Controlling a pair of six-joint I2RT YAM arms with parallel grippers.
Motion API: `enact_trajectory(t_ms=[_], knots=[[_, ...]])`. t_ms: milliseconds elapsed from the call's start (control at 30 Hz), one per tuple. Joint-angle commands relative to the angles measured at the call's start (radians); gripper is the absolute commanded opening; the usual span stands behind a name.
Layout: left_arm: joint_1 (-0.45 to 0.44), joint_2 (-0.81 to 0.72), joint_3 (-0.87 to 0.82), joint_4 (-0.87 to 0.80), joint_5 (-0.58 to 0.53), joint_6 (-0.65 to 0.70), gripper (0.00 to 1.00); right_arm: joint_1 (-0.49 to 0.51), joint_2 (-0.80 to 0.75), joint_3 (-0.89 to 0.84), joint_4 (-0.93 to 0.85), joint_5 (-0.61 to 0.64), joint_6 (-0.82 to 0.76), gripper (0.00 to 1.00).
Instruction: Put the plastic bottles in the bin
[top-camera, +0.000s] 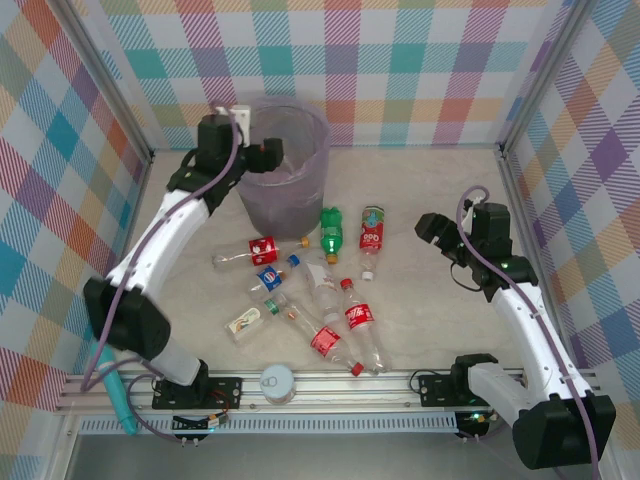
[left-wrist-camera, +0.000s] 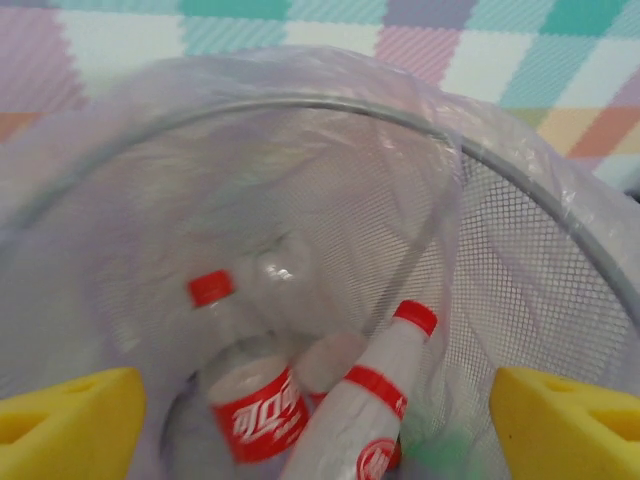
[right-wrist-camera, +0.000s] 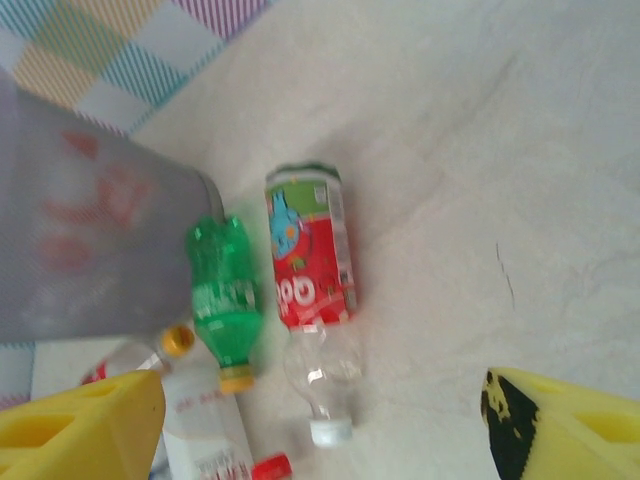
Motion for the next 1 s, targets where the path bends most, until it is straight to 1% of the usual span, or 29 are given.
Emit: enact_trajectory(t_ms=[0, 133, 200, 300, 400, 533, 667, 767, 867, 967], knots=[[-0.028, -0.238, -0.156, 0.024, -0.136, -0.098, 0.89, 0.001, -0.038, -0.003, -0.134, -0.098, -0.086, 0.82], [-0.104, -0.390, -0.282, -0.009, -0.229, -0.124, 0.90, 0.001, -0.078, -0.056, -0.160, -0.089, -0.087, 0.82], [-0.128, -0.461, -0.323, -0.026, -0.238, -0.131, 0.90, 0.003, -0.054, -0.071, -0.131, -0.118, -0.070, 0.82], [-0.136, -0.550, -0.366, -0.050, -0.209, -0.155, 0.91, 0.029, 0.031, -0.065, -0.087, -0.139, -0.055, 0.82], [-0.138, -0.627, -0.431, -0.034, -0.150, -0.180, 0.91, 0.088, 0.126, -0.034, -0.057, -0.095, -0.057, 0.83], [-0.138, -0.711, -0.571, 0.026, -0.070, -0.262, 0.92, 0.144, 0.235, 0.013, -0.020, -0.049, -0.057, 0.86], [-0.138, -0.708, -0.745, 0.131, 0.024, -0.384, 0.93, 0.178, 0.342, 0.052, 0.018, -0.017, -0.049, 0.91], [-0.138, -0.688, -0.871, 0.293, 0.063, -0.493, 0.93, 0.205, 0.399, 0.088, 0.019, 0.031, -0.044, 0.97], [-0.140, -0.621, -0.913, 0.441, 0.102, -0.594, 0.91, 0.231, 0.454, 0.108, 0.043, 0.067, -0.029, 1.00], [-0.153, -0.562, -0.891, 0.457, 0.110, -0.605, 0.92, 0.252, 0.516, 0.123, 0.070, 0.070, -0.022, 0.99]])
